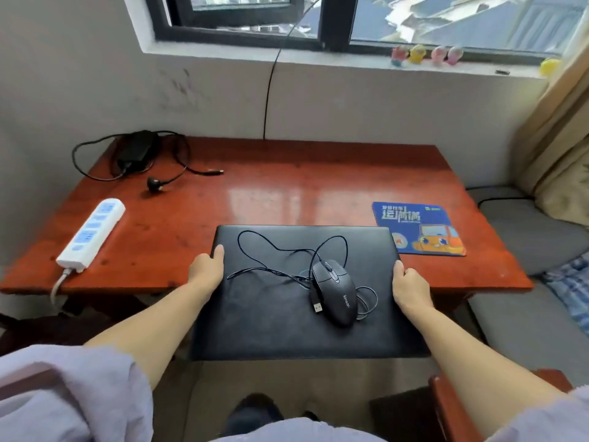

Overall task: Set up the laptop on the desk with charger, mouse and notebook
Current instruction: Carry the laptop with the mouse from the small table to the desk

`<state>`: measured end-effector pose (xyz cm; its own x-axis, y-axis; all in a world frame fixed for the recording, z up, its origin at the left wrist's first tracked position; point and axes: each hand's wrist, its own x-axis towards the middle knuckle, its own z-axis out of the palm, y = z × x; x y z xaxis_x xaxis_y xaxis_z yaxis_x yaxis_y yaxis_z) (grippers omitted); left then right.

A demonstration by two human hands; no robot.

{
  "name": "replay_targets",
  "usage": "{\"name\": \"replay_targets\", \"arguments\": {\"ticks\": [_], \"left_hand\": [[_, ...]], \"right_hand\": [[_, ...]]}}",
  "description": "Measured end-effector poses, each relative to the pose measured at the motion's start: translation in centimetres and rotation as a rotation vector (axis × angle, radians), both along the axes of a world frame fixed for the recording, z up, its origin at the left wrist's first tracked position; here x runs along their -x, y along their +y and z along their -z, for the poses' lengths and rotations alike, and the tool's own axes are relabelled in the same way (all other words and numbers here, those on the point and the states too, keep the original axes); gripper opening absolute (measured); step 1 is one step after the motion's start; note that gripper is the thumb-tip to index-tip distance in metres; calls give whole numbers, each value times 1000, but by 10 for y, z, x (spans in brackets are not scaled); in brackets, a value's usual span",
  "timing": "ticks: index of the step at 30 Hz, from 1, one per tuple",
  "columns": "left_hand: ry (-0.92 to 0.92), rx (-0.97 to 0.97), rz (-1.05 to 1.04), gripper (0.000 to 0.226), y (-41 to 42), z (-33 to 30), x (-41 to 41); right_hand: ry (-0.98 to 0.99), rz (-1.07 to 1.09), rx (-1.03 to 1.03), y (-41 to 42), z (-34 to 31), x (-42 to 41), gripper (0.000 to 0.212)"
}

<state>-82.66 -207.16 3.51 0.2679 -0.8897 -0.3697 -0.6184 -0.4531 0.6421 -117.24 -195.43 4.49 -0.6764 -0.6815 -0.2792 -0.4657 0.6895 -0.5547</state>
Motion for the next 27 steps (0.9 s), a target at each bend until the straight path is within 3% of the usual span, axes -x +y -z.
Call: {"name": "replay_targets", "arguments": {"ticks": [6, 16, 27], "left_hand": [[-61, -34, -42, 59, -91, 10, 25], [-140, -92, 103, 60, -265, 34, 58], [-237, -135, 180, 61, -344, 55, 95]], "right_hand": [[3, -91, -29, -119, 8, 33, 57], [-19, -16, -146, -261, 47, 61, 60], [88, -207, -314, -342, 51, 108, 51]]}}
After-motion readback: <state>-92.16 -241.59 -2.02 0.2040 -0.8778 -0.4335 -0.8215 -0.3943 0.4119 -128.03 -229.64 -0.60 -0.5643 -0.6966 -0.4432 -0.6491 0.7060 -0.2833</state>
